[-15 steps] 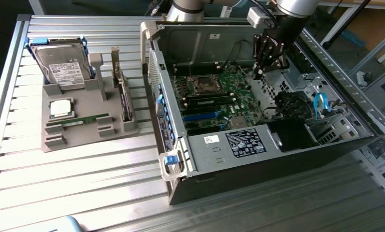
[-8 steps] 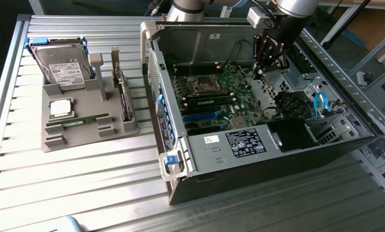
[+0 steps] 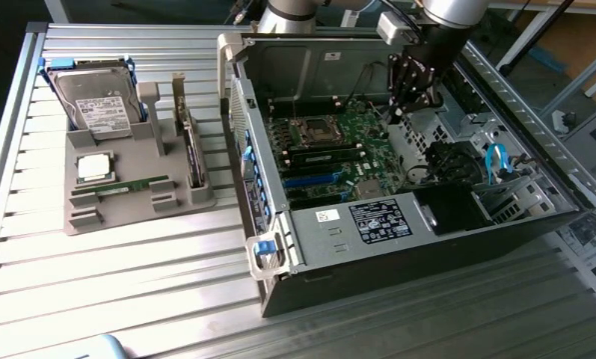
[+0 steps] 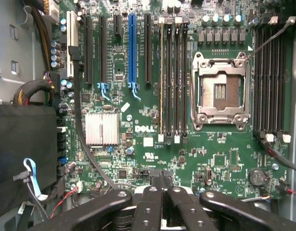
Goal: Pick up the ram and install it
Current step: 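Press down the ram until it locks into place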
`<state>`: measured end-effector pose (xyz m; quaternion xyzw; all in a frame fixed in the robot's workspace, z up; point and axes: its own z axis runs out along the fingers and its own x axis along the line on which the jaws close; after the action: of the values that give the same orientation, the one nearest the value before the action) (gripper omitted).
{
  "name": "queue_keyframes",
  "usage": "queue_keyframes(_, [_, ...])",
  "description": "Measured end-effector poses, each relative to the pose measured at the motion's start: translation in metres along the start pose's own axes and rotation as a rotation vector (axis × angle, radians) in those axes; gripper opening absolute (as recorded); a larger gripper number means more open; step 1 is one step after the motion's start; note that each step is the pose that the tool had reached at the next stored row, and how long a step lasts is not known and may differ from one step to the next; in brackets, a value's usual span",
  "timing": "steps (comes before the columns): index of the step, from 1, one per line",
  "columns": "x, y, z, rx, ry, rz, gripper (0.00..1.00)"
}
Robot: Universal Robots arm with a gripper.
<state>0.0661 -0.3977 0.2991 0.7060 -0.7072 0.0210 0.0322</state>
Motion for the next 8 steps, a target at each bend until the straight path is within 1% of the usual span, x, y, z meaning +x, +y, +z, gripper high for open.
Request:
queue_keyframes(5, [0.0, 0.0064, 0.002, 0.0, 0.0002, 0.0, 0.11])
queue_keyframes(8, [0.0, 0.0129, 0.0044, 0.0, 0.0, 0.0, 0.11])
